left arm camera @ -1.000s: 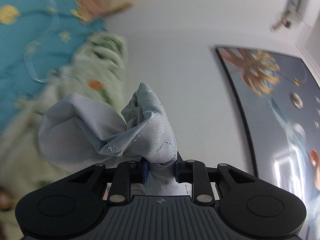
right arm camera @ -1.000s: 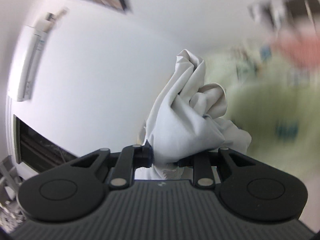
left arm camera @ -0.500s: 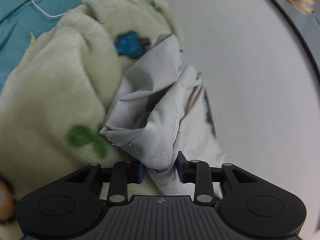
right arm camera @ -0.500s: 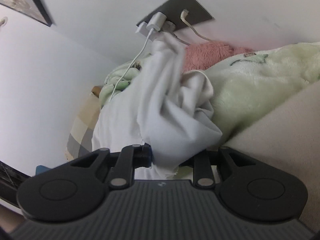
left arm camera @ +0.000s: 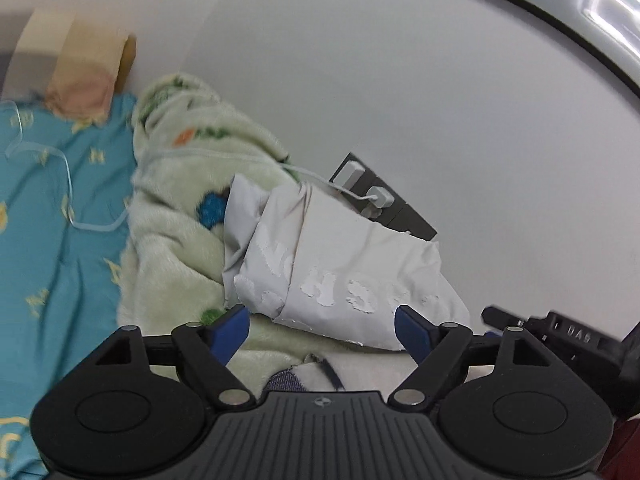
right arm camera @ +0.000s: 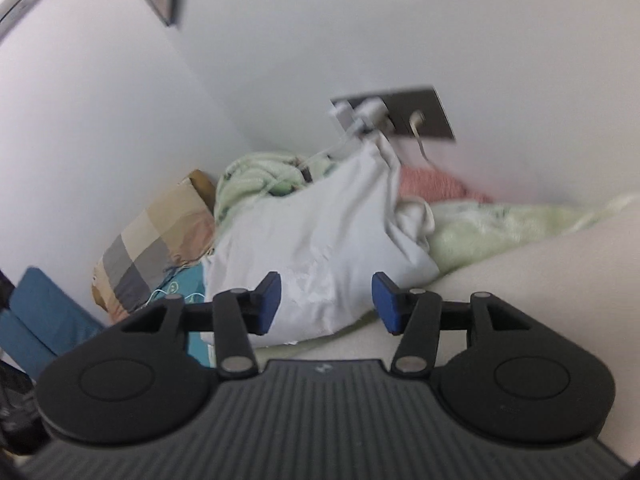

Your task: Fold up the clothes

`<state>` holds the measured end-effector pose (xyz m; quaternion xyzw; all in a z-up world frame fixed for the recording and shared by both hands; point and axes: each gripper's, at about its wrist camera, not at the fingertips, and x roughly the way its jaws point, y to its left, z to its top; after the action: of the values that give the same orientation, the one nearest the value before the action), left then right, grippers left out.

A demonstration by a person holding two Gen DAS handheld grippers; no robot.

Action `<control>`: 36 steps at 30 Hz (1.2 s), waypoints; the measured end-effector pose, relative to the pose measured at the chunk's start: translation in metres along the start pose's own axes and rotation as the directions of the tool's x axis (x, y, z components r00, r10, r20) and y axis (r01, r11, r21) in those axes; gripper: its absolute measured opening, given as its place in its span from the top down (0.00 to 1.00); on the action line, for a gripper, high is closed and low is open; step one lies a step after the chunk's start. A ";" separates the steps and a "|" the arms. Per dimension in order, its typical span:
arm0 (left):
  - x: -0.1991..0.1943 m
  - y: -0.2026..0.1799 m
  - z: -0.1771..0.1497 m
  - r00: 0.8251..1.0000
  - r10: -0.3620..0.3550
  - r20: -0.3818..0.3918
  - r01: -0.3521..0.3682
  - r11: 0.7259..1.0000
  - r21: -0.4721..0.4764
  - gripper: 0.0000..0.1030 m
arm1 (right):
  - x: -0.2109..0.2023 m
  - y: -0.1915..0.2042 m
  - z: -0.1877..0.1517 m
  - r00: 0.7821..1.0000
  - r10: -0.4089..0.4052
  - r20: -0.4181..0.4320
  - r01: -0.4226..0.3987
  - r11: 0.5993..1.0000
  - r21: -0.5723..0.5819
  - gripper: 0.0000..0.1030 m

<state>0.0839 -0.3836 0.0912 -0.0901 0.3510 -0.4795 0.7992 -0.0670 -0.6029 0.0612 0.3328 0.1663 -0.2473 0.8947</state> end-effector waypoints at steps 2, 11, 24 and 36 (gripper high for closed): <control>-0.036 -0.017 -0.011 0.999 0.020 0.041 -0.022 0.999 0.049 0.16 | -0.024 0.016 -0.002 0.999 0.001 0.052 0.003 0.997 -0.078 0.47; -0.140 -0.076 -0.051 0.975 0.117 0.189 -0.157 0.965 0.210 0.00 | -0.097 0.069 -0.035 0.981 0.080 0.178 -0.019 0.947 -0.321 0.17; -0.223 -0.108 -0.106 0.923 0.201 0.328 -0.306 0.899 0.313 0.00 | -0.147 0.090 -0.099 0.960 0.031 0.277 0.090 0.906 -0.414 0.17; -0.239 -0.104 -0.110 0.903 0.246 0.354 -0.356 0.888 0.292 0.00 | -0.159 0.111 -0.116 0.954 -0.040 0.298 0.177 0.875 -0.450 0.17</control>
<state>-0.1304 -0.2187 0.1730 0.0360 0.1416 -0.3828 0.9122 -0.1521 -0.3987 0.1078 0.0567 0.1122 -0.2940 0.9475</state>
